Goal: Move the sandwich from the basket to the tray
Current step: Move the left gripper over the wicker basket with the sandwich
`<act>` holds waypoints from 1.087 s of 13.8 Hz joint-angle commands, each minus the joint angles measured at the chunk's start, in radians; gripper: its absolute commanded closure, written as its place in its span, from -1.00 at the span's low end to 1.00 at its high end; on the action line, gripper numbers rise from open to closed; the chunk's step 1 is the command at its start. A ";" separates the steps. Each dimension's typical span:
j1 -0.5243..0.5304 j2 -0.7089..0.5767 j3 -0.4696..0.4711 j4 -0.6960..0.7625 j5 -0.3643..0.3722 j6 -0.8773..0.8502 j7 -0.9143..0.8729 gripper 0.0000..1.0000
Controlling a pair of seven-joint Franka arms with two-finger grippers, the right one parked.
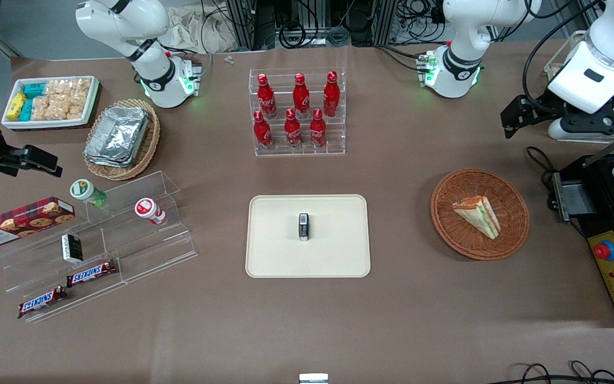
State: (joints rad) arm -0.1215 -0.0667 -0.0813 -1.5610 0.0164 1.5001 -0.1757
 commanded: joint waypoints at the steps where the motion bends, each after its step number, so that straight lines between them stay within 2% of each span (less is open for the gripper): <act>1: 0.003 0.004 -0.003 0.021 0.008 -0.041 0.002 -1.00; 6: 0.012 0.015 0.009 -0.013 0.007 -0.067 -0.014 -1.00; 9: 0.014 0.060 0.067 -0.033 0.001 -0.043 -0.184 -1.00; 12: 0.014 0.048 0.112 -0.201 -0.036 0.139 -0.308 -1.00; 15: 0.009 0.080 0.110 -0.358 -0.042 0.360 -0.569 -1.00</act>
State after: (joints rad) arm -0.1079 0.0121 0.0319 -1.8186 -0.0133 1.7512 -0.5880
